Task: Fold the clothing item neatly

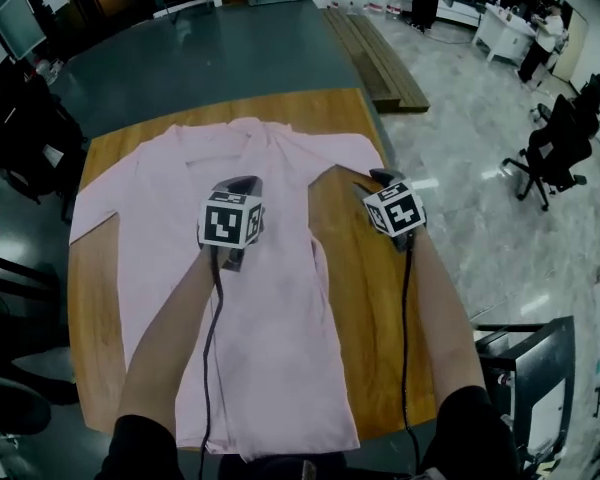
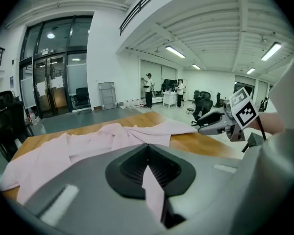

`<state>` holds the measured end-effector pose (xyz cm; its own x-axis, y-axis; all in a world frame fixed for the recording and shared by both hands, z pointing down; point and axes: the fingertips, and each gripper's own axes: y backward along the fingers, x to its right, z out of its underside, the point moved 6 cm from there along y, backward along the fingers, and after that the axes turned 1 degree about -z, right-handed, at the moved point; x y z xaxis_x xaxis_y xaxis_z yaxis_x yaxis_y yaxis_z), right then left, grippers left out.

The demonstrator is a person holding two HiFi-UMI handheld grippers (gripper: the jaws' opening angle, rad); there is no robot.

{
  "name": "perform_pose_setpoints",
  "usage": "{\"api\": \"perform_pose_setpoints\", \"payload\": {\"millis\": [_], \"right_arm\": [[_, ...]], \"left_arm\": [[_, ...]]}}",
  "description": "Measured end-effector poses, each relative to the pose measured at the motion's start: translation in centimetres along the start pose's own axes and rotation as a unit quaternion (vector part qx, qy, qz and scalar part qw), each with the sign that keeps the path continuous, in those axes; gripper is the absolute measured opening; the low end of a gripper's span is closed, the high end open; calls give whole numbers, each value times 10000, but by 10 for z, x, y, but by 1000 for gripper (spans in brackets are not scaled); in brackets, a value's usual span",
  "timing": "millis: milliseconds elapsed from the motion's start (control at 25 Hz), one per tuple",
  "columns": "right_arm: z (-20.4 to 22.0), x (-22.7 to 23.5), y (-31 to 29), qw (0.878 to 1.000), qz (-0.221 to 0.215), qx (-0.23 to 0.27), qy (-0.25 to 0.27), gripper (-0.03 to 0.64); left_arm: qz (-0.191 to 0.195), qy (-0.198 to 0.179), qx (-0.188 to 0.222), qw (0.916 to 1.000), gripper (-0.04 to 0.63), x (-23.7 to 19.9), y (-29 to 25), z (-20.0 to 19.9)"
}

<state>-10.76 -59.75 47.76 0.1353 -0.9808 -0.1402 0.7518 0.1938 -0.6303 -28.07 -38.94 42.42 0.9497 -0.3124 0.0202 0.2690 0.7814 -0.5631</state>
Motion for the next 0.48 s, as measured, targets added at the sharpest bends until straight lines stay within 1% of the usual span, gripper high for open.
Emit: {"api": "perform_pose_setpoints", "payload": {"millis": [160, 320, 360, 400, 440, 480], "right_arm": [[31, 43, -32, 9993, 140, -299, 148, 187], [54, 70, -50, 9969, 272, -699, 232, 183], [57, 74, -52, 9959, 304, -818, 242, 160], [59, 75, -53, 9951, 306, -915, 235, 92], [59, 75, -53, 9947, 269, -971, 196, 38], [57, 72, -51, 9950, 184, -971, 116, 25]], "left_arm": [[-101, -78, -411, 9991, 8, -6, -41, 22], [-103, -20, -676, 9977, 8, -4, -65, 47], [-97, -5, -718, 9974, 8, -4, -68, 51], [-96, 6, -748, 9971, 8, -4, -70, 53], [-100, 16, -765, 9970, 8, -5, -70, 54], [-105, 26, -765, 9970, 8, -6, -69, 54]]}}
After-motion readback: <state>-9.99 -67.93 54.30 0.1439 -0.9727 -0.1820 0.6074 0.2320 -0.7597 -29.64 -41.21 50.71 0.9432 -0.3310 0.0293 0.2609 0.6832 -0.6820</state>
